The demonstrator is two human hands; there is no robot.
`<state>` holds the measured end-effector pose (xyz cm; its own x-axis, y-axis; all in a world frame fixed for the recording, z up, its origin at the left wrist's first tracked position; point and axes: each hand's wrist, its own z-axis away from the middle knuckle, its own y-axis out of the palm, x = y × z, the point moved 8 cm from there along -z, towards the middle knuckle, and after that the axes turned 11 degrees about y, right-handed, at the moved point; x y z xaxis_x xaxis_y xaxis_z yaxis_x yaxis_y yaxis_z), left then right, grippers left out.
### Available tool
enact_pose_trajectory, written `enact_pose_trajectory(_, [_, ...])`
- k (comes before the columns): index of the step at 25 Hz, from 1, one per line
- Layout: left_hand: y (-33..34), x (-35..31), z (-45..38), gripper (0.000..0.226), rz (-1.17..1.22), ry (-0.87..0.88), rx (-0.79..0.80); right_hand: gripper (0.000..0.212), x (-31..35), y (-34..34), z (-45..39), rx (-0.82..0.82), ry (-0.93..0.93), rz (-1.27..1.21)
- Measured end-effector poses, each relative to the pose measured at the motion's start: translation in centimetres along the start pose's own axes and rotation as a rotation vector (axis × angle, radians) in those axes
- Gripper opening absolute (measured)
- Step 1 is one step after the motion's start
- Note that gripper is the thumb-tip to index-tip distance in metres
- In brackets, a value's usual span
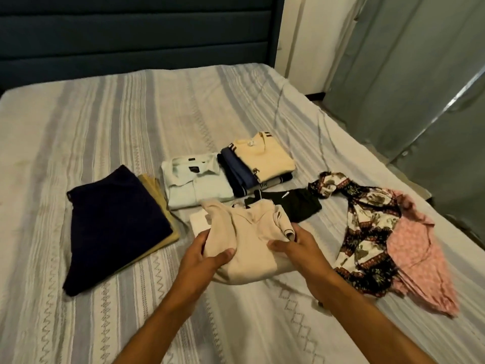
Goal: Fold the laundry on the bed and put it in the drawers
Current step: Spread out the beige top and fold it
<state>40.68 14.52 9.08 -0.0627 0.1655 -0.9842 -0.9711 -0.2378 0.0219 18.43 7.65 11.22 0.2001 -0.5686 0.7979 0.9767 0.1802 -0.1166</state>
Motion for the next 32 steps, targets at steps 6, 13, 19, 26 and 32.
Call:
enact_pose_trajectory(6, [10.2,-2.4,-12.1,0.062,0.034,0.134,-0.096,0.041,8.8,-9.6,-9.7,0.013,-0.148,-0.039])
enact_pose_trajectory(13, [16.9,0.8,-20.7,0.063,0.058,0.028,-0.144,0.038,10.7,-15.0,-19.3,-0.030,-0.089,-0.041])
enact_pose_trajectory(19, [15.7,-9.2,-30.0,0.052,0.067,0.192,-0.221,0.029,22.6,-14.4,-24.4,0.004,-0.213,-0.079])
enact_pose_trajectory(26, [14.7,6.2,-25.0,0.071,-0.235,-0.395,-0.176,0.031,8.0,-16.6,-28.8,-0.166,0.131,0.218])
enact_pose_trajectory(32, [21.2,16.1,-14.3,0.029,-0.469,-0.341,0.145,0.038,-13.8,-18.0,-22.6,0.031,0.021,1.019])
